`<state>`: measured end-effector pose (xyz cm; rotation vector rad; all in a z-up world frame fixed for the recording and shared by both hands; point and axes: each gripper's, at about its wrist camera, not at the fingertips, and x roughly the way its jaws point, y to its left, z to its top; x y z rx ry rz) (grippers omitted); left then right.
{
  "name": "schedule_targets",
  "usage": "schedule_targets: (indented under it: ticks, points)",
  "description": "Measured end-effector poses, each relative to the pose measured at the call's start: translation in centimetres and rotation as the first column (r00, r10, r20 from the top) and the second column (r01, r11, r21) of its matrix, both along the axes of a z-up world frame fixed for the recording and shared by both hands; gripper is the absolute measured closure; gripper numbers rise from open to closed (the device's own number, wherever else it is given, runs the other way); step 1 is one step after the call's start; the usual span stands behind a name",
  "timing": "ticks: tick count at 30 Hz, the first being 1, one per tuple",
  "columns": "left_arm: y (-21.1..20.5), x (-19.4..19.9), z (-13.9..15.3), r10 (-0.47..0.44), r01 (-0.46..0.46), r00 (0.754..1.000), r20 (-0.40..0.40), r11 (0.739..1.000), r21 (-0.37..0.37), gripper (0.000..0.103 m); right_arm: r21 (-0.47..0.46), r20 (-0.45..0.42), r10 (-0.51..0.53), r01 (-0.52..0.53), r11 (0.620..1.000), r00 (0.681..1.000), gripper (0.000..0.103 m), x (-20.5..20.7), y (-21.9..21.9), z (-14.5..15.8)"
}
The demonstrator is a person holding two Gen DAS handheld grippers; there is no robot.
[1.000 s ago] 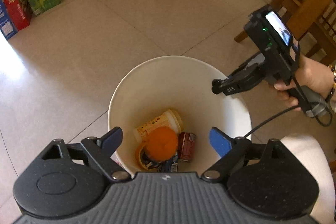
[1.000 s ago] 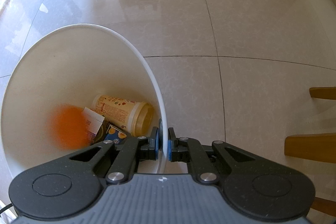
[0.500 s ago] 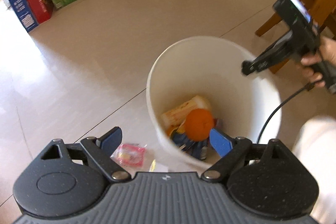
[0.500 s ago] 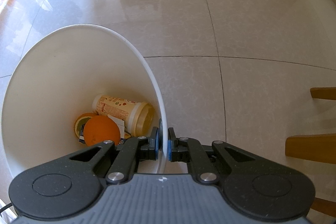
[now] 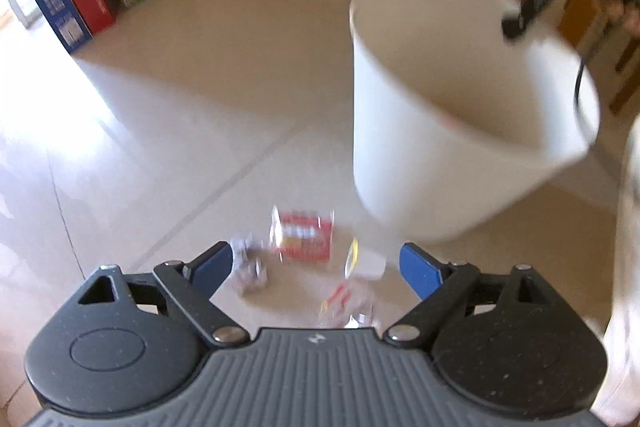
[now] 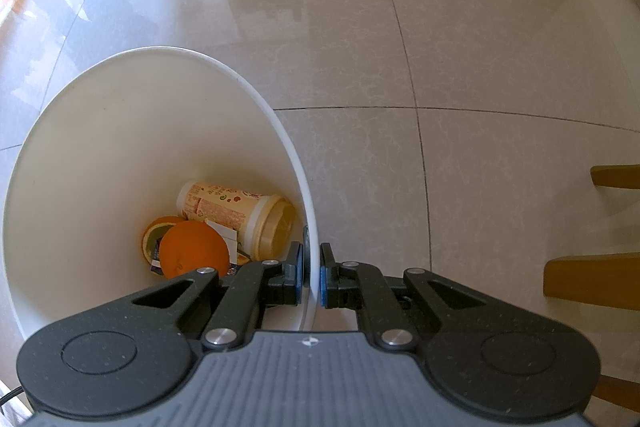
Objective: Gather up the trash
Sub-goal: 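Lower the left gripper to the clear plastic bag and grasp it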
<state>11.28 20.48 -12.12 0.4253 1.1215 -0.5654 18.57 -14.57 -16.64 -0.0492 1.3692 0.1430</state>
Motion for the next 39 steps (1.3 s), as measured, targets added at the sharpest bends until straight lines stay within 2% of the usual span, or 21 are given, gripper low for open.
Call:
schedule_targets:
  ticks: [4,7,12,19,21,28,35,39]
  points:
    - [1.1,-1.9,-5.0,-0.074,0.078,0.996,-0.051,0.995,0.063,0.013,0.005,0.002,-0.005,0.005,1.0,1.0,0.093,-0.1,-0.1,-0.1]
    - [1.8,-3.0,-8.6,-0.074,0.084,0.991,-0.111,0.993,0.084,0.013,0.002,0.006,-0.003,0.003,1.0,1.0,0.093,-0.2,0.0,-0.1]
    - [3.0,-3.9,-13.1,-0.057,0.074,0.987,-0.151,0.992,0.107,0.016,-0.007,0.0,-0.003,0.003,1.0,1.0,0.093,-0.1,0.2,0.0]
    - [2.9,-4.3,-17.7,-0.082,0.113,0.98,-0.181,0.979,0.17,0.033,-0.019,-0.006,-0.005,0.005,1.0,1.0,0.093,0.1,0.5,-0.1]
    - [2.7,-4.2,-18.9,-0.081,0.113,0.98,-0.18,0.978,0.176,0.034,-0.022,-0.007,-0.004,0.004,1.0,1.0,0.093,0.1,0.6,-0.2]
    - [1.3,-3.6,-20.6,-0.136,0.16,0.982,-0.129,0.966,0.203,0.036,-0.023,-0.003,-0.006,0.006,1.0,1.0,0.093,0.1,0.6,-0.3]
    - [-0.7,-2.6,-20.8,-0.194,0.212,0.973,-0.126,0.965,0.153,0.037,-0.026,-0.002,-0.007,0.007,1.0,1.0,0.093,0.0,0.6,-0.4]
    - [-1.3,-2.0,-21.0,-0.197,0.216,0.971,-0.137,0.967,0.138,0.048,-0.025,-0.002,-0.008,0.008,1.0,1.0,0.093,0.0,0.6,-0.4]
